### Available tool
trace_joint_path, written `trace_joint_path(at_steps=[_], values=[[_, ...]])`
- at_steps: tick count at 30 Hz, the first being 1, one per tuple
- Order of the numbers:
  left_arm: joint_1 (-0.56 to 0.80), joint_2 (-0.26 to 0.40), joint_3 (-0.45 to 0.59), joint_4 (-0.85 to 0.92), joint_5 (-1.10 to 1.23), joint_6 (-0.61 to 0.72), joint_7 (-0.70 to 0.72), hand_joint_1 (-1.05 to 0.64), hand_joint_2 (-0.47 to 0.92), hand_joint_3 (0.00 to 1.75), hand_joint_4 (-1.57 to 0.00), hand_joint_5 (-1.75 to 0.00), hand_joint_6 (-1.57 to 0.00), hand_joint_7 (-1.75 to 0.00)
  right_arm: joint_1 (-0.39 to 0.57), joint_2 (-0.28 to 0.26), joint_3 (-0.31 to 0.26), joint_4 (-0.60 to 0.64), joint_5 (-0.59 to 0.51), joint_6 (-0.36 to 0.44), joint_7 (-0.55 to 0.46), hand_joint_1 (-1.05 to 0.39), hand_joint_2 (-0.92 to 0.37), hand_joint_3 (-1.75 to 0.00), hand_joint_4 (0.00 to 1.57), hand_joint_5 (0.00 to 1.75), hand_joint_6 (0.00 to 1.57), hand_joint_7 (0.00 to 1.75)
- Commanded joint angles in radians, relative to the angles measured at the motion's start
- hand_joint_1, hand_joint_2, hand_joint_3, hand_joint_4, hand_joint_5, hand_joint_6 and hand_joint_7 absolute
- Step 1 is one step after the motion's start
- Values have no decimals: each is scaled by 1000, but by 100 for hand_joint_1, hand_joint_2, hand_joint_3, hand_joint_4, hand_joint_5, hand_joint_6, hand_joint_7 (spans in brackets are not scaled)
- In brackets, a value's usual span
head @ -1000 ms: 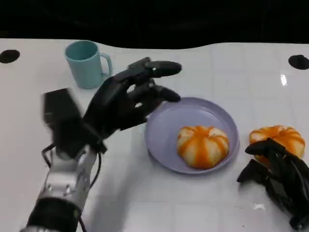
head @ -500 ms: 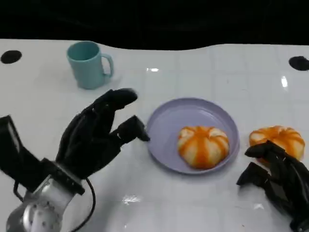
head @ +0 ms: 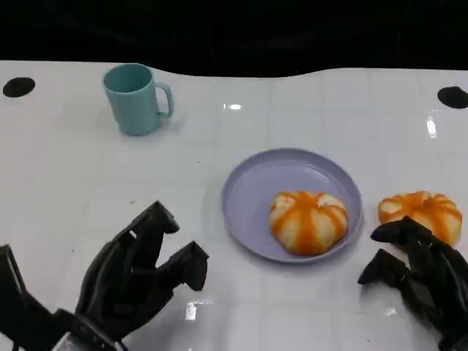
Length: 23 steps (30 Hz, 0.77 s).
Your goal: Grasp the bread from the table and place it into the plate.
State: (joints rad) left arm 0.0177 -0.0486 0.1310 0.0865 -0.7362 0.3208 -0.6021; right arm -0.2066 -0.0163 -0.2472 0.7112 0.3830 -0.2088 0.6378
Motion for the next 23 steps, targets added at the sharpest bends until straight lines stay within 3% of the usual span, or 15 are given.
trace_joint_path(at_steps=[1,23], values=[[24,-6,3,23,39,-51,-10,-53,92,31,-85,-175,-66,-167,23,-10,4,-26,-3,18,-10,-51,-92,-22,64,155,61,120],[23,-11,9,53,86,-72,18,-53,92,27,-85,-175,-60,-175,28,-22,13,-28,-2,9,-5,-52,-92,-24,60,156,58,120]])
